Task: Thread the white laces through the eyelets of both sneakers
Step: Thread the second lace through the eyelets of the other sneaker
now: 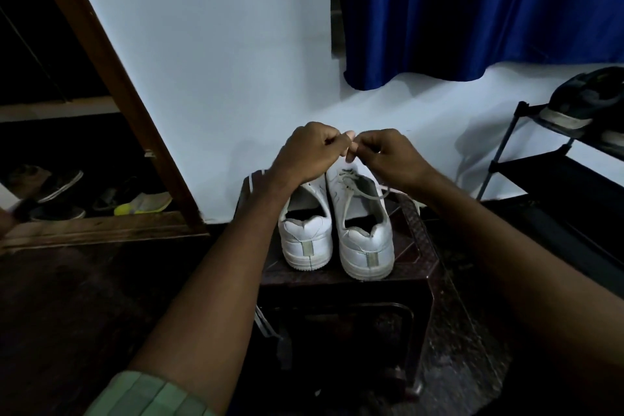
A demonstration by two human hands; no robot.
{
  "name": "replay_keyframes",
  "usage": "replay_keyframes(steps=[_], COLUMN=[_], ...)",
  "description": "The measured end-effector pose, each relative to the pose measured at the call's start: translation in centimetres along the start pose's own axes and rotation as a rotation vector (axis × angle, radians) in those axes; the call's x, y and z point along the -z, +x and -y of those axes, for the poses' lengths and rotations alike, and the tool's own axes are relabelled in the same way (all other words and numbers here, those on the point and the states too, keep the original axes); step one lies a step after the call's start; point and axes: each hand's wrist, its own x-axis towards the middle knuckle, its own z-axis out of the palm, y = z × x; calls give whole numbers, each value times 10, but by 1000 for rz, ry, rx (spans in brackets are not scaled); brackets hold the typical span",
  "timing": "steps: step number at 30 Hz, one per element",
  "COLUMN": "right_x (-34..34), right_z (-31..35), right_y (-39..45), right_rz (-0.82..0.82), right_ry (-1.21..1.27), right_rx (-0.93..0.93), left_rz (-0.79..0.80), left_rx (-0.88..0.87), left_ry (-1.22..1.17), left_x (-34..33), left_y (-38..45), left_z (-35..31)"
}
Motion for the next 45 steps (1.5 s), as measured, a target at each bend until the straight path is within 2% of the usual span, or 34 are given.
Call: replay_keyframes(steps=[4, 6, 8, 10, 13, 15, 18, 20, 22, 25, 26, 28, 31, 32, 33, 34, 37, 38, 39, 42, 43, 45], right_x=[5, 9, 12, 10, 3, 1, 8, 17, 28, 45, 46, 46, 42, 40, 38, 36, 29, 28, 29, 35, 34, 26], right_z=[-2, -8, -15, -13, -2, 0, -4, -7, -8, -3, -3, 0, 7, 7, 7, 6, -2, -6, -7, 3, 6, 8], right_y=[4, 5, 0, -3, 0, 2, 7, 8, 7, 2, 3, 5, 8, 10, 11, 12, 7, 6, 5, -6, -8, -8], right_rz=[-398, -466, -323, -135, 17, -16, -270, -365, -333, -158, -121, -95, -64, -71, -79, -94, -194, -213, -166, 289, 374, 365], right_ry=[429, 361, 136, 12, 55, 177, 186, 147, 101, 127, 202, 521, 1097, 1182, 1174, 1062, 289, 84, -21, 32, 5, -78], right_rx=[-226, -323, -296, -161, -23, -38, -132, -199, -237, -344, -388, -396, -191, -133, -94, -80, -112, -126, -138, -228, -229, -178], left_rz=[6, 12, 51, 117, 161, 164, 173, 192, 157, -48, -102, -145, -103, -91, -79, -70, -116, -141, -163, -192, -189, -162], left_rx=[44, 98, 146, 147, 128, 130, 165, 191, 241, 403, 443, 483, 484, 476, 464, 451, 460, 475, 485, 517, 522, 508], left_ry=[-108, -175, -240, -264, -273, -281, -330, -363, -425, -673, -775, -951, -1074, -1095, -1118, -1140, -1212, -1199, -1158, -982, -951, -947], left_x=[14, 20, 21, 20, 15, 14, 18, 22, 23, 24, 24, 24, 18, 15, 12, 8, 0, -2, -3, -5, -6, -5], left_y=[0, 1, 1, -2, -5, -5, -6, -7, -6, 0, 2, 5, 4, 3, 3, 3, 2, 2, 2, 1, 1, 0], left_z=[3, 7, 9, 6, -2, -4, 1, 5, 7, 7, 8, 7, 2, 0, -1, -1, -2, -1, -1, 2, 2, 1])
